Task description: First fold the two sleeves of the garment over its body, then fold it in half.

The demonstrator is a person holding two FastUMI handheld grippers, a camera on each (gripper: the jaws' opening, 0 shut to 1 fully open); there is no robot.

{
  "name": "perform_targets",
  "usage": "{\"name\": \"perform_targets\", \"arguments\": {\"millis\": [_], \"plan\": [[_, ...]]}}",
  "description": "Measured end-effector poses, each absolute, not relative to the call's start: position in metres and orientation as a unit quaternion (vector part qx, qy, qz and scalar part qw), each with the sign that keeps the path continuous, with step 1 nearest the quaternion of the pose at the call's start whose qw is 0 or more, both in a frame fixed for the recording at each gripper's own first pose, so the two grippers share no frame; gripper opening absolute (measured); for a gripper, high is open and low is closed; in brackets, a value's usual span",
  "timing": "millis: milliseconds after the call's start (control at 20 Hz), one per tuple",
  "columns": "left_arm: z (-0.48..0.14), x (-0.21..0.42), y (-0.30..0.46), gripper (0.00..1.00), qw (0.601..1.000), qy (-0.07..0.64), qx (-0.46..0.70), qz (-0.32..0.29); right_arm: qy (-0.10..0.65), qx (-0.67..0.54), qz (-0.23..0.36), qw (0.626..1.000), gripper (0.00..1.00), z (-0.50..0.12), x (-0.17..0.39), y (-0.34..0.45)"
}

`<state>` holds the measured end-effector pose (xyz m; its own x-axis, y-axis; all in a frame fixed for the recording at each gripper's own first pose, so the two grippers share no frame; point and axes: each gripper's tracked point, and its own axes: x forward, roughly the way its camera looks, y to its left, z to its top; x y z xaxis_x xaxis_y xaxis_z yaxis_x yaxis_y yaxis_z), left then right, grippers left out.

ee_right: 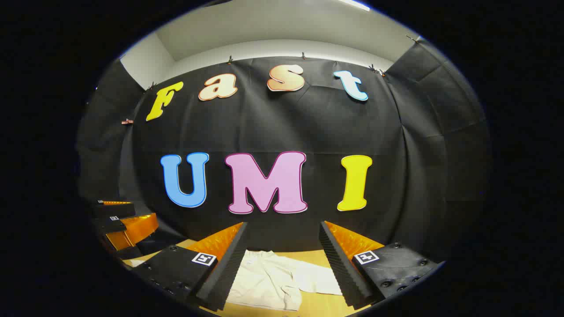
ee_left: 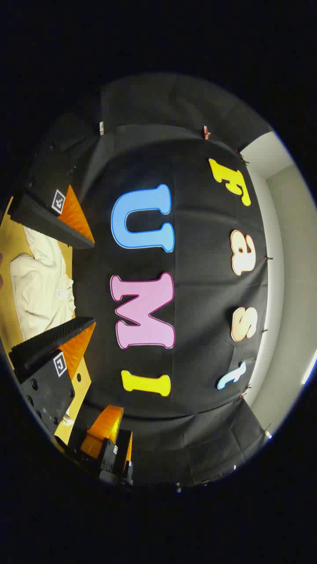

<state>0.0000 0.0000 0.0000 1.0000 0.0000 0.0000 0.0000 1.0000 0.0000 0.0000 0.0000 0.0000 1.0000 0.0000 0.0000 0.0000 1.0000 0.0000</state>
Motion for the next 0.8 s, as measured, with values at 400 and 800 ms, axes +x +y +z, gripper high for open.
{"name": "perform_targets", "arguments": {"millis": [400,800], "plan": [[-0.013,0.018,0.019,0.97,1.000,0.019,0.006,-0.005,0.054,0.004,-0.015,0.998,0.98,-0.040,0.026,0.002],[-0.022,0.026,0.019,0.97,0.999,0.026,0.000,-0.025,0.052,-0.014,-0.023,0.998,0.98,-0.039,0.026,0.005]]}}
